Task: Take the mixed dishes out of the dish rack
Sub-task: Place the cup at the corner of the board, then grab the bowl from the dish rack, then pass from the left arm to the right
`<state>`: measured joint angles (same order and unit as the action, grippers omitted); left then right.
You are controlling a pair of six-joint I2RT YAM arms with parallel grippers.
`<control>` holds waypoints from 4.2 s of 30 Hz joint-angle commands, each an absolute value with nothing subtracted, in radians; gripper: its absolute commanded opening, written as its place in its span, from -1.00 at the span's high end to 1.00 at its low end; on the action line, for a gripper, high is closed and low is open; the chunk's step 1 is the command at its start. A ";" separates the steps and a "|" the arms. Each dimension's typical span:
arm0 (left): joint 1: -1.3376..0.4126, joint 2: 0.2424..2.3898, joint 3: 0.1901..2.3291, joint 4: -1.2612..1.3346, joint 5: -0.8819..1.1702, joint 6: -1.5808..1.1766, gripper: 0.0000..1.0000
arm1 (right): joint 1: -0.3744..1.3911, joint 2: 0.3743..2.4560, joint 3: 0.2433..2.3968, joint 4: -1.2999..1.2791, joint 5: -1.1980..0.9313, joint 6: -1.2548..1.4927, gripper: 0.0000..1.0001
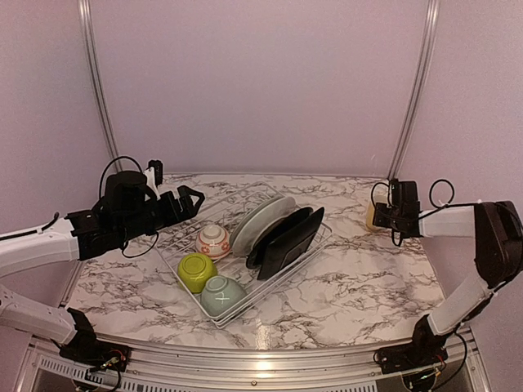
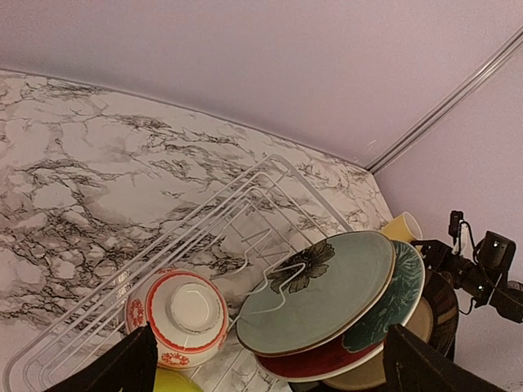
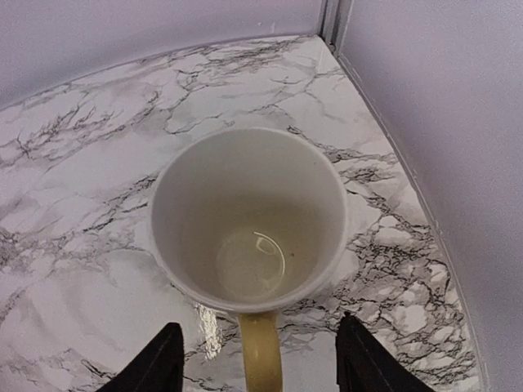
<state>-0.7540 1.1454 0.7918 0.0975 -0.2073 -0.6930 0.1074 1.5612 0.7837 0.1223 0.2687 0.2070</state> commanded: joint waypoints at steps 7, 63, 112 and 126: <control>-0.747 1.280 0.915 -0.059 -0.149 -0.665 -0.98 | 0.130 1.329 0.762 0.016 0.228 0.212 -0.90; -0.776 1.927 1.418 -0.526 -0.365 -0.509 -0.24 | 0.141 1.160 0.969 -0.222 -0.118 0.229 -0.94; -0.766 1.552 1.402 -0.507 -0.331 -0.524 0.56 | 0.324 1.244 1.170 -0.291 -0.158 0.300 -0.94; -0.694 1.389 1.363 -0.219 -0.115 -0.614 0.57 | 0.520 1.380 1.359 -0.135 -0.344 0.514 -0.93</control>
